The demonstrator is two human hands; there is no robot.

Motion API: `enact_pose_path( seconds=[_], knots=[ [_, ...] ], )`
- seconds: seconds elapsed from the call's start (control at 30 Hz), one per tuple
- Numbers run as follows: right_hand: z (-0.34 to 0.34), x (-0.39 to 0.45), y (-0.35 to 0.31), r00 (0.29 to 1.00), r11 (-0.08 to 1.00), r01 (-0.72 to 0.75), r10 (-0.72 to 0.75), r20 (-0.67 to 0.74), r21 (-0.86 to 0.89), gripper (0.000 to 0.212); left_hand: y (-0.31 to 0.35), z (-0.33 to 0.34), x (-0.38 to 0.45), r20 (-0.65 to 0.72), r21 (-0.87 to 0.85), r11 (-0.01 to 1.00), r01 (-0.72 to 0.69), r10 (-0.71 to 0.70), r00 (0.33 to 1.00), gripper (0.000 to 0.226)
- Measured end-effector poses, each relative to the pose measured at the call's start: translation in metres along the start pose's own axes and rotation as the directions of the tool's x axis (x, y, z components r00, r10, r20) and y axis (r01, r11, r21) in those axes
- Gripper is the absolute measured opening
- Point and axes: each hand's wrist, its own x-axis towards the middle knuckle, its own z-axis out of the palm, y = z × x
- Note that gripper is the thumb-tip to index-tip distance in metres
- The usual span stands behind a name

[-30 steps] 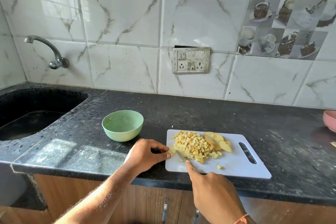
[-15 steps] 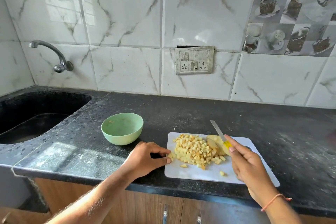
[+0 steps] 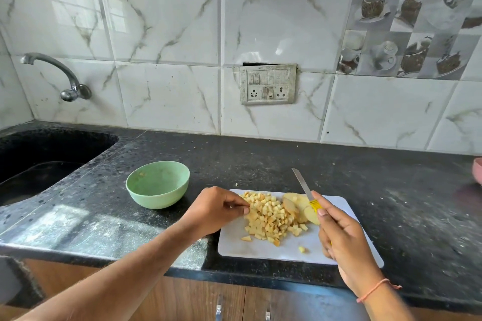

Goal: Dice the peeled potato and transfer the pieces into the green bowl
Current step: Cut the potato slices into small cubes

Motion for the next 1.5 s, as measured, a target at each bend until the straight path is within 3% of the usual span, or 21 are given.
enact_pose_path(
  seconds=[0.17, 0.47, 0.67, 0.8, 0.93, 1.13, 1.3, 1.4, 1.5],
  knots=[
    [-0.001, 0.000, -0.001, 1.000, 1.000, 0.015, -0.015, -0.019, 0.027, 0.038, 0.017, -0.008, 0.021, 0.027, -0.027, 0.998, -0.054, 0.054, 0.998, 0.014],
    [-0.004, 0.002, 0.000, 0.999, 0.997, 0.022, -0.019, -0.046, 0.072, 0.037, 0.041, -0.018, 0.052, 0.160, 0.080, 0.983, -0.162, 0.148, 0.976, 0.023],
    [-0.005, 0.003, 0.001, 0.997, 0.997, 0.030, -0.025, -0.067, 0.078, 0.037, 0.077, 0.008, 0.061, 0.390, 0.319, 0.907, -0.274, 0.138, 0.910, 0.045],
    [-0.005, 0.003, 0.001, 0.997, 0.996, 0.026, -0.020, -0.076, 0.082, 0.036, 0.098, 0.028, 0.070, 0.451, 0.463, 0.836, -0.296, 0.065, 0.890, 0.070],
    [-0.005, 0.003, 0.002, 0.996, 0.996, 0.018, -0.011, -0.086, 0.086, 0.037, 0.108, 0.038, 0.080, 0.487, 0.545, 0.779, -0.309, 0.006, 0.874, 0.073],
    [-0.005, 0.004, 0.002, 0.996, 0.996, 0.019, -0.010, -0.090, 0.091, 0.037, 0.100, 0.038, 0.088, 0.384, 0.383, 0.911, -0.155, -0.004, 0.923, 0.064],
    [-0.004, 0.004, 0.003, 0.996, 0.995, 0.023, -0.015, -0.087, 0.092, 0.037, 0.082, 0.024, 0.086, 0.246, 0.054, 0.998, -0.011, -0.003, 0.969, 0.057],
    [-0.006, 0.002, 0.003, 0.996, 0.996, 0.029, -0.021, -0.087, 0.086, 0.037, 0.060, 0.009, 0.062, 0.096, -0.122, 0.991, -0.054, 0.066, 0.993, 0.066],
    [-0.003, 0.001, 0.002, 0.997, 0.997, 0.042, -0.038, -0.074, 0.057, 0.036, 0.023, -0.006, 0.018, -0.004, -0.146, 0.987, -0.071, 0.071, 0.997, 0.070]
  ],
)
